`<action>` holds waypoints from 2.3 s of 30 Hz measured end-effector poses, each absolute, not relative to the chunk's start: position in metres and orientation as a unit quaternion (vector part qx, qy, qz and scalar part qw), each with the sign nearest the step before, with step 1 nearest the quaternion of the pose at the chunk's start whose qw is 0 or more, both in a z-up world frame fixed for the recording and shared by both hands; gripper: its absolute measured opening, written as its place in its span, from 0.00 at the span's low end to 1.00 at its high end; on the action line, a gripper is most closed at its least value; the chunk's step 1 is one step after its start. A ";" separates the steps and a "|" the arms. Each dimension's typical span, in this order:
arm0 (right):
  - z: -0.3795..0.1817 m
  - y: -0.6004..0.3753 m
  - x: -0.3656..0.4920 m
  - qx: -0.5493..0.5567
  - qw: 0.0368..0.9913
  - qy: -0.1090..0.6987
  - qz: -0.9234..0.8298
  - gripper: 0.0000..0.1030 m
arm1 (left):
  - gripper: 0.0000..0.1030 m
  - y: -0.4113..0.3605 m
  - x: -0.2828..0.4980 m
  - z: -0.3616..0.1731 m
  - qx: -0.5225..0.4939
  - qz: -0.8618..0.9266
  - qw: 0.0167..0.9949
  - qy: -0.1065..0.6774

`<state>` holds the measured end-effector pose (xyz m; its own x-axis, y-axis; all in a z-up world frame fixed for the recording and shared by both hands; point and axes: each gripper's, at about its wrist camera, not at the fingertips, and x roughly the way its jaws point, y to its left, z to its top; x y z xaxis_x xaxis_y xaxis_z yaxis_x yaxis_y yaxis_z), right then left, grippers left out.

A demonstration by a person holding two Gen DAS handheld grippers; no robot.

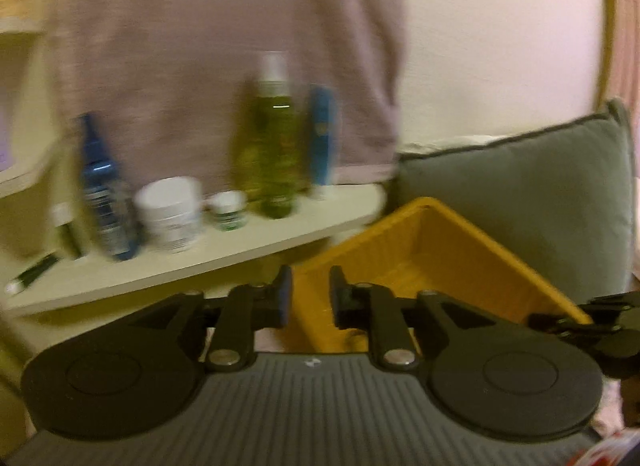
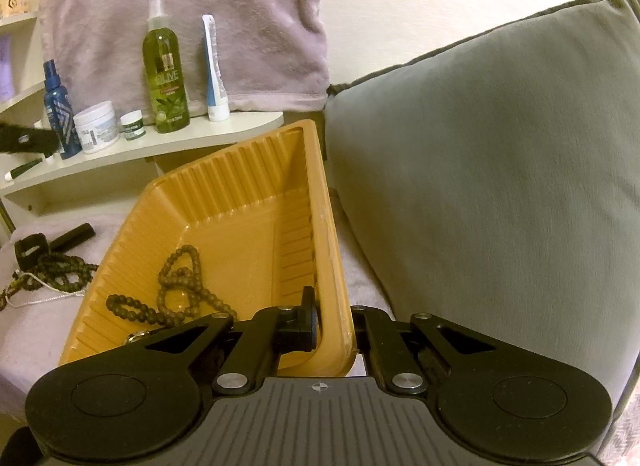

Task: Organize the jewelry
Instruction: 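Lower the brown bead necklace into the orange tray and open the left tool, then move the open left tool back over the pile to the dark bead necklace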

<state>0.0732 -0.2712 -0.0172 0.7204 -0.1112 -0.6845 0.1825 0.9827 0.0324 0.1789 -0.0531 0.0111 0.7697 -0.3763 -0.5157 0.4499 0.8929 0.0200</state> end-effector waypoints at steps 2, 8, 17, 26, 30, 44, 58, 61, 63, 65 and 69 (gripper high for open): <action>-0.018 -0.271 0.073 0.047 0.926 0.367 -0.079 0.04 | 0.18 -0.031 0.173 0.007 0.064 -0.184 0.947 0.255; -0.019 -0.272 0.075 0.045 0.925 0.370 -0.079 0.04 | 0.22 0.040 0.149 -0.016 0.041 -0.067 0.964 0.256; -0.019 -0.271 0.075 0.036 0.924 0.373 -0.078 0.04 | 0.28 0.108 0.124 -0.058 0.011 0.033 0.955 0.295; -0.020 -0.266 0.077 0.026 0.921 0.380 -0.084 0.04 | 0.28 0.111 0.133 -0.089 0.003 0.028 0.949 0.315; -0.021 -0.265 0.077 0.022 0.920 0.382 -0.086 0.05 | 0.27 0.104 0.137 -0.099 -0.006 0.006 0.945 0.327; -0.024 -0.267 0.078 0.022 0.919 0.385 -0.087 0.05 | 0.22 0.047 0.159 -0.109 0.090 -0.085 0.939 0.322; -0.026 -0.268 0.078 0.026 0.918 0.386 -0.088 0.05 | 0.19 0.043 0.187 -0.108 0.117 -0.080 0.935 0.326; -0.027 -0.269 0.080 0.025 0.917 0.388 -0.089 0.06 | 0.19 0.042 0.190 -0.104 0.114 -0.087 0.938 0.316; -0.026 -0.269 0.080 0.025 0.917 0.388 -0.088 0.06 | 0.19 0.040 0.195 -0.104 0.116 -0.087 0.937 0.318; -0.026 -0.269 0.080 0.025 0.917 0.388 -0.089 0.06 | 0.19 0.038 0.201 -0.105 0.112 -0.086 0.937 0.320; -0.026 -0.269 0.080 0.025 0.917 0.388 -0.088 0.06 | 0.20 0.040 0.213 -0.106 0.085 -0.084 0.936 0.331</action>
